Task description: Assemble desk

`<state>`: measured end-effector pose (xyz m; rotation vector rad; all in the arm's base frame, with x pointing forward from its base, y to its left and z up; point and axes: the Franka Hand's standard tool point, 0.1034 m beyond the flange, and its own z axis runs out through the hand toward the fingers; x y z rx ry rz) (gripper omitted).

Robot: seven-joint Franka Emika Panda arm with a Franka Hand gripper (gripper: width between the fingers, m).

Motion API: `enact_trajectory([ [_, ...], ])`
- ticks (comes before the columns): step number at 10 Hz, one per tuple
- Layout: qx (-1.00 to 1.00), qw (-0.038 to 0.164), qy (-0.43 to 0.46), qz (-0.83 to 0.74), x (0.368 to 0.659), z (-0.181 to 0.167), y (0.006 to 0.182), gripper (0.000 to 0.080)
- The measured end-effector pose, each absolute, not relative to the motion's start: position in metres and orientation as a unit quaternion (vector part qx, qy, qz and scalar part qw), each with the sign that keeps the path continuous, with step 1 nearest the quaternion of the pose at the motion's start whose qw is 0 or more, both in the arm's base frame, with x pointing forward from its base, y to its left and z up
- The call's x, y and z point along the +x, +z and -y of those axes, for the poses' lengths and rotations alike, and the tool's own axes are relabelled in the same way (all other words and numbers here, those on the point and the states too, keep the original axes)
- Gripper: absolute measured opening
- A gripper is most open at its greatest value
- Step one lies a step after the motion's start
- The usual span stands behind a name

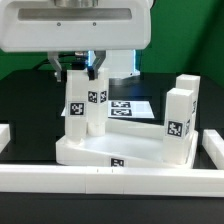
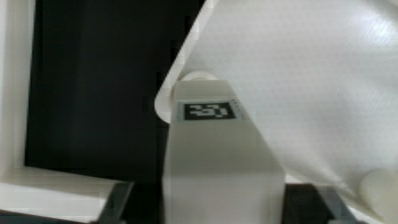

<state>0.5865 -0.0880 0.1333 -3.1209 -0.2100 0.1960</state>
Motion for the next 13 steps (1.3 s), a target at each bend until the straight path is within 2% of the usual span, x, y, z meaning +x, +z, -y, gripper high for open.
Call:
enact_trajectory([
  [2,-0.997,0.003,0.063,0.052,0.5865,0.0879,0.1333,0.0288],
  [6,-0.991,-0.005,0.062,-0.119,0.5859,0.0877,0.1328,0.0289],
  [8,-0.972,-0.001,0.055,-0.227,0.5855,0.0899,0.1324,0.0289],
  [10,-0.934,0.015,0.058,-0.352,0.5833,0.0936,0.1323,0.0290],
  [13,-0.886,0.009,0.056,-0.459,0.5847,0.0929,0.1320,0.0290],
])
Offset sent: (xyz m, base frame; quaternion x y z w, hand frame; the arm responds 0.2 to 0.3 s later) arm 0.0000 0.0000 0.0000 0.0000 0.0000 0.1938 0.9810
